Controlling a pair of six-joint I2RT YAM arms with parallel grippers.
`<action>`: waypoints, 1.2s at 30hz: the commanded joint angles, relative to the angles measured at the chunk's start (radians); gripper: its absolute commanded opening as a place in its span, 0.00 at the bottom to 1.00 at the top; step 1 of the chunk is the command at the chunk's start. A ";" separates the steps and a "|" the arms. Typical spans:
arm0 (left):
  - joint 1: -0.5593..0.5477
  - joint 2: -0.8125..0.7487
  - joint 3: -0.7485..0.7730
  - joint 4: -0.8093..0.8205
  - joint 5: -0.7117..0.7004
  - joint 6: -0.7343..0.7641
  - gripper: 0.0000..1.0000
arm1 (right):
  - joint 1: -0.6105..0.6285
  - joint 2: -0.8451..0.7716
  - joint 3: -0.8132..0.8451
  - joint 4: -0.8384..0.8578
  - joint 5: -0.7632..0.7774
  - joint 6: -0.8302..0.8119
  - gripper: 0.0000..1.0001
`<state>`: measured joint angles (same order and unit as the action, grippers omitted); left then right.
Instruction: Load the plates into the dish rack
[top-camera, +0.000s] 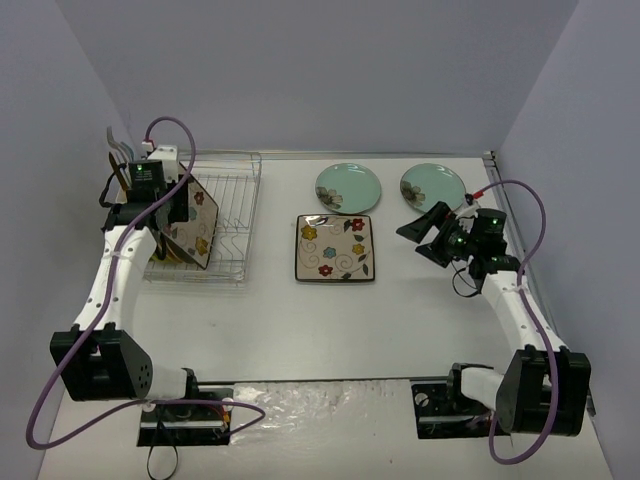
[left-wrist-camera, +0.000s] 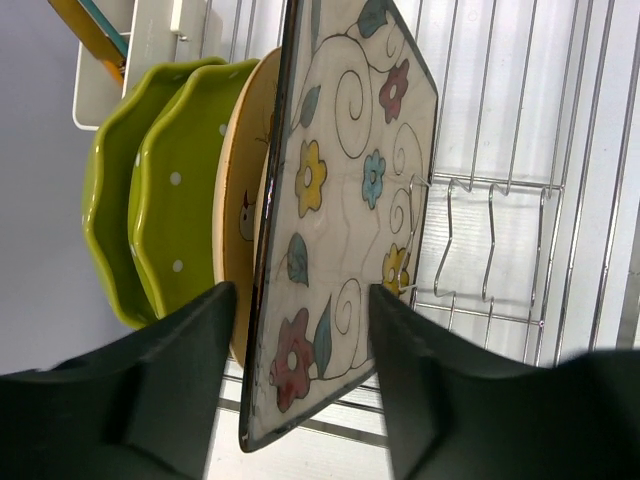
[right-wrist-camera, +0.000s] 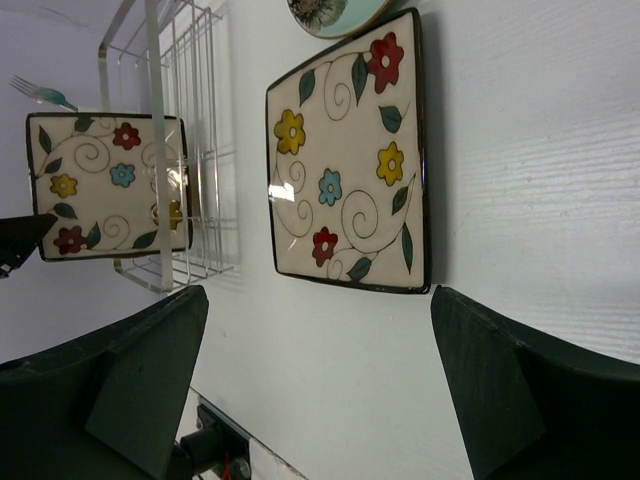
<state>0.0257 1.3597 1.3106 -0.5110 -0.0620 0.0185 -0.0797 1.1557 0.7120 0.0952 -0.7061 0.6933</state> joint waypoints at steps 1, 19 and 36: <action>0.003 -0.043 0.054 0.028 -0.007 -0.029 0.61 | 0.040 0.050 0.024 0.060 0.040 -0.025 0.90; 0.003 -0.095 0.213 -0.190 0.085 -0.202 0.97 | 0.211 0.445 0.104 0.277 0.097 -0.223 0.85; -0.015 -0.170 0.123 -0.190 0.347 -0.285 0.97 | 0.220 0.775 0.139 0.442 -0.015 -0.182 0.74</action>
<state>0.0167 1.2188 1.4286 -0.7305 0.2260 -0.2375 0.1364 1.8610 0.8742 0.5086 -0.7206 0.4895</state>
